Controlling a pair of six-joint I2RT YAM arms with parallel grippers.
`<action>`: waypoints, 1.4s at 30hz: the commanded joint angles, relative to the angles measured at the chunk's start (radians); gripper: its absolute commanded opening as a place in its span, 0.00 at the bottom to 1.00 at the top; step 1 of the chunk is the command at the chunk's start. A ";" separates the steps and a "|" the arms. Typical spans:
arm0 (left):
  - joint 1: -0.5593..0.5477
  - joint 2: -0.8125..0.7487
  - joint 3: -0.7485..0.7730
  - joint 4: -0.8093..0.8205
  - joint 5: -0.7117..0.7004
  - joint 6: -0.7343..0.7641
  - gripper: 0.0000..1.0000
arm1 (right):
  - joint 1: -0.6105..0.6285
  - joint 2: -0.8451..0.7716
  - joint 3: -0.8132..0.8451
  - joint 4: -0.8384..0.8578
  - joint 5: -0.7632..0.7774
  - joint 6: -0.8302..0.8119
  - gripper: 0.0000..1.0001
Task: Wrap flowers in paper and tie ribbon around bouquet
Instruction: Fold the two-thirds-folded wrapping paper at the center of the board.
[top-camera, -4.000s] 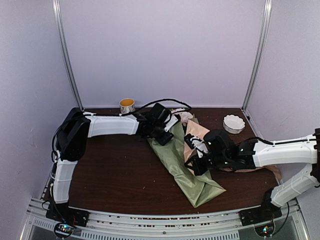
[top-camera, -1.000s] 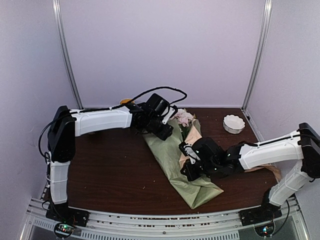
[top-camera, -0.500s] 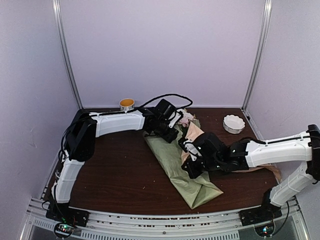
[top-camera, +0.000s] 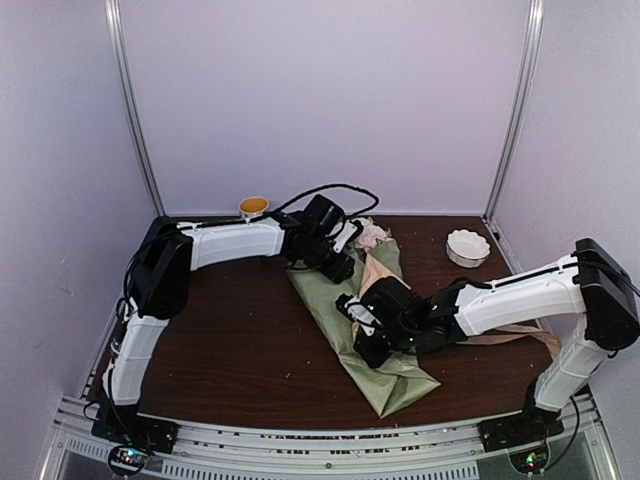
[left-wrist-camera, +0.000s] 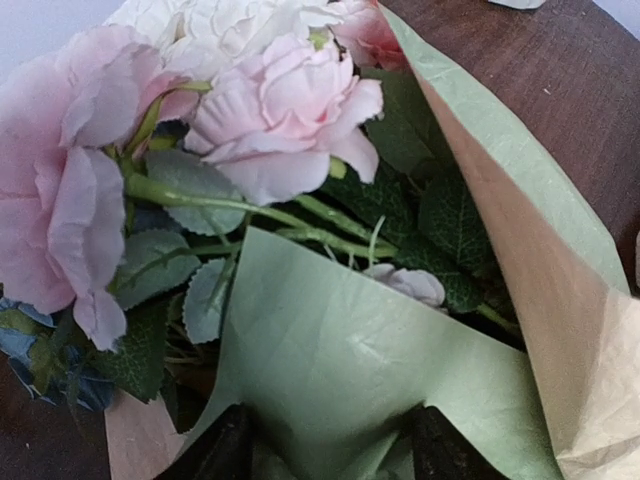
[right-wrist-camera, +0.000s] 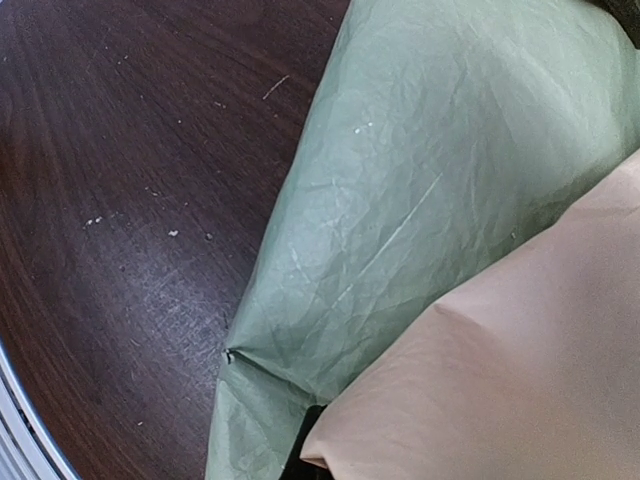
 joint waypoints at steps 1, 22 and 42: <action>0.029 -0.058 0.029 0.035 0.042 0.012 0.60 | 0.008 0.040 0.018 -0.026 0.032 -0.040 0.00; -0.017 -0.119 0.056 -0.003 0.395 -0.035 0.80 | 0.024 0.104 0.051 -0.088 0.081 -0.040 0.00; -0.019 0.051 0.096 0.032 0.403 -0.028 0.46 | 0.065 0.114 0.089 -0.122 0.138 -0.086 0.00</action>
